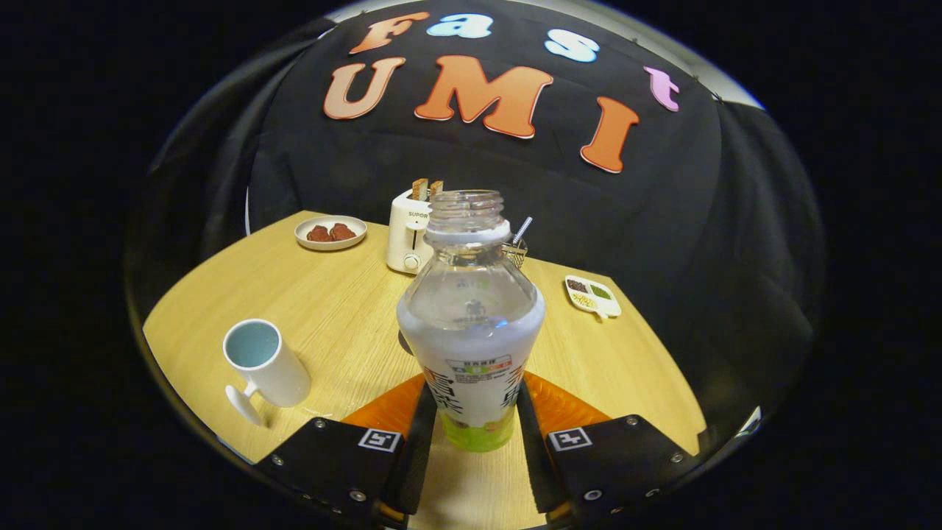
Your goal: Take the bottle from table, then pour the juice into the cup, finally place the bottle on the coaster
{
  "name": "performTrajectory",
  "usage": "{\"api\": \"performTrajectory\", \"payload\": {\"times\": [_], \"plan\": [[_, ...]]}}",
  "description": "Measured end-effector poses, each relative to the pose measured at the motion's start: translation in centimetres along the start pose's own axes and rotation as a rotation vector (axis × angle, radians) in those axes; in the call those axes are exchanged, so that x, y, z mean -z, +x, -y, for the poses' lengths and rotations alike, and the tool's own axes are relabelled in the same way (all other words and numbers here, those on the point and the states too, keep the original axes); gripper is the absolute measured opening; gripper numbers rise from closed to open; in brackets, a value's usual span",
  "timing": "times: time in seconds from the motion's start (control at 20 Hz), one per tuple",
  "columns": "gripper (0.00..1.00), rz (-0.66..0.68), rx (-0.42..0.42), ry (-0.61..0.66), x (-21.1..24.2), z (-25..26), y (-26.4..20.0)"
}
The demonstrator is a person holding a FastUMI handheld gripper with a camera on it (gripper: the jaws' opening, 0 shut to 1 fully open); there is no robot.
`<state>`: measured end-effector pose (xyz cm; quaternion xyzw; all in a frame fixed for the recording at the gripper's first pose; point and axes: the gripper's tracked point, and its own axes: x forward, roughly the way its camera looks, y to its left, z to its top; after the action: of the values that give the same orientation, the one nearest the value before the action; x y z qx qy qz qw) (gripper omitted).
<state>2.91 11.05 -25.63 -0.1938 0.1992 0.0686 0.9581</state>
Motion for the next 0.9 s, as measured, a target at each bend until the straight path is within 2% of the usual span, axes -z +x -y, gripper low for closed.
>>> {"api": "performTrajectory", "payload": {"times": [0.35, 0.7, 0.9], "plan": [[0.58, -0.007, 0.032, -0.343, -1.9, -2.4, -0.3], [0.58, 0.0, 0.048, -0.635, -3.0, -5.4, 0.5], [0.58, 0.002, 0.066, -0.753, -3.0, -6.2, 0.7]]}}
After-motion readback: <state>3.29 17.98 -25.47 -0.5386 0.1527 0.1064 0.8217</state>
